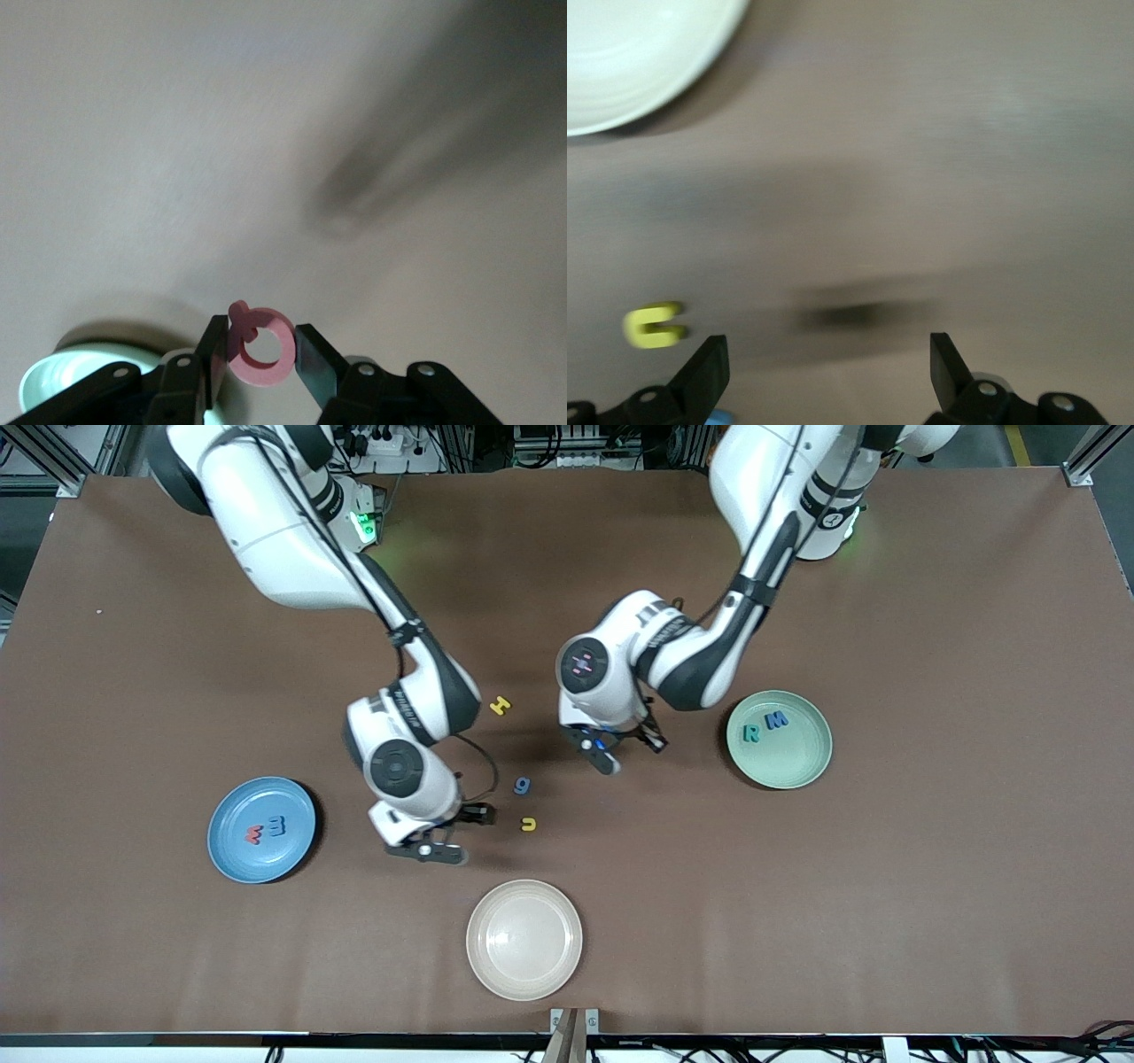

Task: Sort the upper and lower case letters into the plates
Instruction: 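Carry the pink Q to the green plate while the right gripper reaches C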

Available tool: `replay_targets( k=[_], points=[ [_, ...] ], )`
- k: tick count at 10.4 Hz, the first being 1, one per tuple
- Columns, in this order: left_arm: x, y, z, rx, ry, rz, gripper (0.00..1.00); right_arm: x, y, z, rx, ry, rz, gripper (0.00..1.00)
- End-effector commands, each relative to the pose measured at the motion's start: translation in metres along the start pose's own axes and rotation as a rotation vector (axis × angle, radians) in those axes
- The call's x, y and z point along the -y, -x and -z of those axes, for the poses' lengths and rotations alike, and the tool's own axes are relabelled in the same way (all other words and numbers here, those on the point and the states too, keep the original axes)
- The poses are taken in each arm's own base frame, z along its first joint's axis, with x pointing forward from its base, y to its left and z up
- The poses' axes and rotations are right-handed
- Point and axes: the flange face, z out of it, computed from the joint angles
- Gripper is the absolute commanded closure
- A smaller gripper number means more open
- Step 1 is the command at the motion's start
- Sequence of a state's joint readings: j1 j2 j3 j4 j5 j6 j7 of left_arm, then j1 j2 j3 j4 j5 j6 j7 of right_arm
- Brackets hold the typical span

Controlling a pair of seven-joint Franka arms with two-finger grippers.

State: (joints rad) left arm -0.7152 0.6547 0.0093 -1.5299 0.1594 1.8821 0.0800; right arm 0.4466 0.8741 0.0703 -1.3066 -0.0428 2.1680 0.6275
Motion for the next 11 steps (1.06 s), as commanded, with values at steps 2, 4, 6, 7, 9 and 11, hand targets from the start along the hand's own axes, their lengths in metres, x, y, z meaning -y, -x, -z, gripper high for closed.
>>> replay_targets(
  k=[2,4,6,7,9,11],
  points=[
    [0.025,0.066,-0.016,-0.024,0.035,-0.084,0.74,0.042,0.001,-0.005,-0.032,-0.042,-0.025,0.00],
    [0.057,0.100,-0.036,-0.022,0.057,-0.071,0.74,0.059,0.003,-0.008,-0.053,-0.063,-0.050,0.00],
    [0.077,0.127,-0.065,-0.047,0.074,-0.088,0.74,0.062,0.004,-0.017,-0.066,-0.077,-0.062,0.00],
    [0.091,0.139,-0.082,-0.079,0.079,-0.091,0.74,0.070,0.010,-0.024,-0.064,-0.076,-0.063,0.00],
    [0.103,0.143,-0.094,-0.089,0.086,-0.094,0.72,0.078,0.016,-0.040,-0.074,-0.087,-0.081,0.00],
    [0.101,0.143,-0.102,-0.098,0.088,-0.093,0.10,0.078,0.016,-0.041,-0.073,-0.086,-0.081,0.00]
  ],
)
